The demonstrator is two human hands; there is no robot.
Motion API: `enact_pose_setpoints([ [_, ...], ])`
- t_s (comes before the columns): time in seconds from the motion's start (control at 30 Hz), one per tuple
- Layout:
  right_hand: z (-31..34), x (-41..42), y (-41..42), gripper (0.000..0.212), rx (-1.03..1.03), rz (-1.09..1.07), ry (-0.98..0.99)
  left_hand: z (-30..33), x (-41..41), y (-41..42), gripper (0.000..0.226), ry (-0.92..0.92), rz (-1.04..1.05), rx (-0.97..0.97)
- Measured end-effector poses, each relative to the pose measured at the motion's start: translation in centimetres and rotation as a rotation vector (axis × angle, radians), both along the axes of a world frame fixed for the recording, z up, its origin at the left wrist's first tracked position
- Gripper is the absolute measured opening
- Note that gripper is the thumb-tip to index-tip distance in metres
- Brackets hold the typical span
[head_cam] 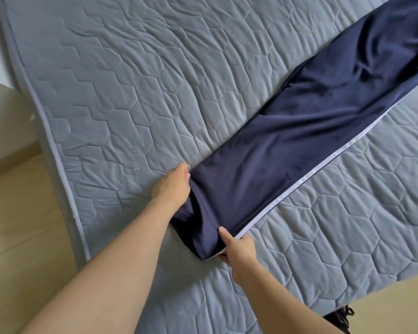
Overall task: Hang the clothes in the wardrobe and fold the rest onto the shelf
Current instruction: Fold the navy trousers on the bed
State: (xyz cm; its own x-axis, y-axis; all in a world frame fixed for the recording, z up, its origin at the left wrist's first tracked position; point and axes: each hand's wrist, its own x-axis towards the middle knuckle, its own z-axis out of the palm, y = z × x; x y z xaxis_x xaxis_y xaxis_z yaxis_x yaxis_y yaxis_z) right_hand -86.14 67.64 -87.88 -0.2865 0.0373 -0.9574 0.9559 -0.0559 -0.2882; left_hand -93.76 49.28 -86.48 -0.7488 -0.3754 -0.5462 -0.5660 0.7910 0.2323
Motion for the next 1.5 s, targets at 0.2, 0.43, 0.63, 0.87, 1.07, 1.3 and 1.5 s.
enact_pose_setpoints([
  [0.2,0.3,0.5,0.0,0.013,-0.036,0.184,-0.065,-0.2,3.1,-1.1,0.03,-0.268,-0.155,-0.067],
  [0.43,-0.2,1.1,-0.6,0.031,0.092,0.444,-0.033,0.4,3.6,-2.4,0.041,-0.171,-0.041,-0.219],
  [0.63,0.5,1.5,-1.5,0.04,0.192,0.389,-0.004,-0.2,4.5,-2.2,0.056,-0.149,0.073,-0.028],
  [0.87,1.6,1.9,-2.0,0.02,-0.204,0.08,-0.108,-0.3,4.5,-1.5,0.015,-0.216,0.199,0.235],
  [1.07,3.4,2.2,-1.8,0.031,-0.416,0.127,-0.178,2.4,4.0,-1.2,0.023,-0.185,0.376,0.386],
  [1.3,7.0,3.0,-2.6,0.039,-0.339,0.199,-0.193,5.9,5.7,-3.2,0.025,-0.231,0.26,0.194],
  [1.5,10.8,8.6,-6.3,0.03,-0.34,0.438,-0.336,8.8,11.6,-7.8,0.033,-0.431,0.271,-0.02],
])
